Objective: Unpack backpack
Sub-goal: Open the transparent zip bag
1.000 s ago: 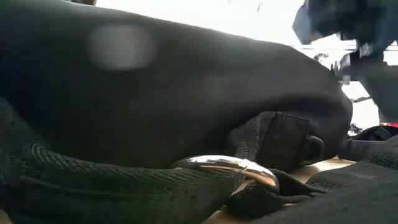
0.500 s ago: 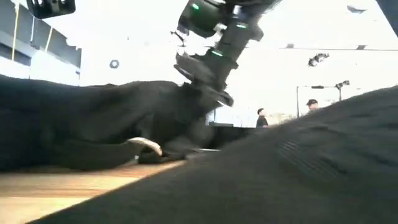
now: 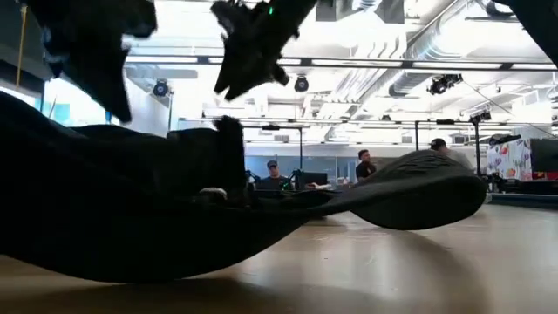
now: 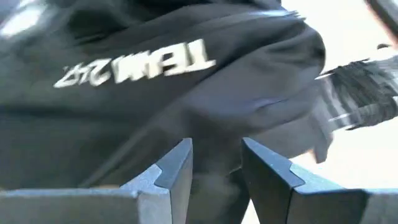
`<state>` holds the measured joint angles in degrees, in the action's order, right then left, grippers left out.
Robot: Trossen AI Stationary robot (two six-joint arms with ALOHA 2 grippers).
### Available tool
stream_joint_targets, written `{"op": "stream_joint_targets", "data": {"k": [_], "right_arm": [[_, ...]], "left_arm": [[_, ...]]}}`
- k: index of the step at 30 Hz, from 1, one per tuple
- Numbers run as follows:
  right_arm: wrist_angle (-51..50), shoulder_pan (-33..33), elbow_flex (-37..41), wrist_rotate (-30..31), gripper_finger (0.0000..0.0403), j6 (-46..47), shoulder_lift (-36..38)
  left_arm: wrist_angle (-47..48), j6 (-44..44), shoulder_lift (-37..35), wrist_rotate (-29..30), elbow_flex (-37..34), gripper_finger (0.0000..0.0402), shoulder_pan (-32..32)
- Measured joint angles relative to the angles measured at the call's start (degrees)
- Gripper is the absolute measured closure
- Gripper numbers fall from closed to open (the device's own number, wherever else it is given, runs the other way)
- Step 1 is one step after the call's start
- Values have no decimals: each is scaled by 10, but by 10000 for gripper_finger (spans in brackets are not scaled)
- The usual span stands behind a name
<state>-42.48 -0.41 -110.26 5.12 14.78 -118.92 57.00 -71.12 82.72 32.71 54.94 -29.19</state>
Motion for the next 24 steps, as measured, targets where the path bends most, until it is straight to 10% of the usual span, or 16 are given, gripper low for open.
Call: {"op": "stream_joint_targets", "data": {"k": [14, 24], "right_arm": [[-65, 199, -13, 40, 282, 52, 95], [-204, 300, -13, 119, 282, 179, 101]], "left_arm": [[15, -153, -56, -92, -197, 402, 65], [35, -159, -159, -69, -207, 402, 112]]}}
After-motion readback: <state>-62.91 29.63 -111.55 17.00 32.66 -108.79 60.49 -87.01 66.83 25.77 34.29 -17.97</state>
